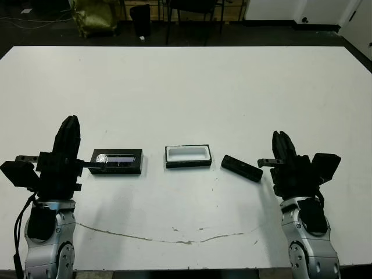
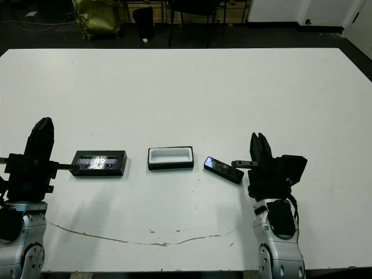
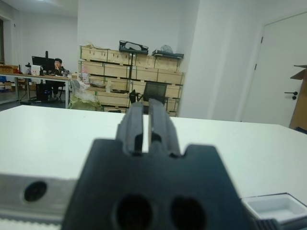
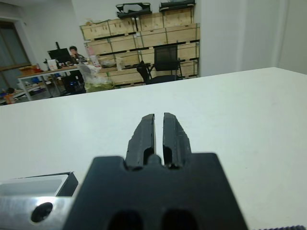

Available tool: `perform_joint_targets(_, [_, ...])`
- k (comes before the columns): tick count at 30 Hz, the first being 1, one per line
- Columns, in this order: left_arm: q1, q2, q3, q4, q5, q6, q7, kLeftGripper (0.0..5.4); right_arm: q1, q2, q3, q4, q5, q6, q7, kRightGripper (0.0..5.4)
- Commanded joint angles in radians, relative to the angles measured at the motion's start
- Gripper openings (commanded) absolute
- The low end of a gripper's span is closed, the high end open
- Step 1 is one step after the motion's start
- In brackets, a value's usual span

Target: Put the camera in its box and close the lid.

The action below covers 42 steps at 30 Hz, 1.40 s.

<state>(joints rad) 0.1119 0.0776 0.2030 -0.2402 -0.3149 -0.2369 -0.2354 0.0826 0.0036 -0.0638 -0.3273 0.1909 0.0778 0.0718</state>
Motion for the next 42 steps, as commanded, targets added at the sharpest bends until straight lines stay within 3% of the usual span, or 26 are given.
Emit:
perform_joint_targets(1, [0.008, 0.012, -0.002, -0.004, -0.001, 0.030, 0.004, 0.02, 0.000, -0.008, -0.004, 0.012, 0.020, 0.011, 0.016, 0.00])
perform_joint_targets(8, [0.006, 0.010, -0.016, -0.009, 0.020, 0.040, 0.010, 0.02, 0.007, -0.028, -0.012, 0.022, 0.049, 0.002, 0.062, 0.00])
perform_joint_targets(13, [0.014, 0.012, -0.015, -0.020, 0.012, 0.050, 0.013, 0.02, -0.017, -0.101, -0.019, 0.018, 0.052, -0.010, 0.142, 0.00])
perform_joint_targets(17, [0.013, 0.009, -0.015, -0.004, 0.013, 0.029, 0.006, 0.02, -0.048, -0.184, -0.048, -0.068, 0.089, 0.119, 0.165, 0.00])
perform_joint_targets(22, [0.005, 0.014, -0.015, -0.007, 0.010, 0.036, 0.003, 0.02, -0.106, -0.321, -0.099, -0.074, 0.181, 0.211, 0.287, 0.00])
perform_joint_targets(27, [0.006, 0.016, -0.018, -0.020, 0.019, 0.052, 0.013, 0.02, -0.161, -0.434, -0.124, -0.026, 0.189, 0.236, 0.374, 0.00])
perform_joint_targets(31, [0.009, 0.016, -0.019, -0.032, 0.019, 0.068, 0.020, 0.02, -0.205, -0.531, -0.122, -0.015, 0.181, 0.298, 0.426, 0.00])
perform_joint_targets(38, [0.009, 0.015, -0.016, -0.029, 0.005, 0.069, 0.011, 0.00, -0.280, -0.633, -0.071, 0.100, 0.149, 0.251, 0.586, 1.26])
perform_joint_targets(42, [0.011, 0.016, -0.015, -0.028, 0.007, 0.070, 0.013, 0.00, -0.315, -0.644, -0.037, 0.172, 0.142, 0.226, 0.665, 2.18])
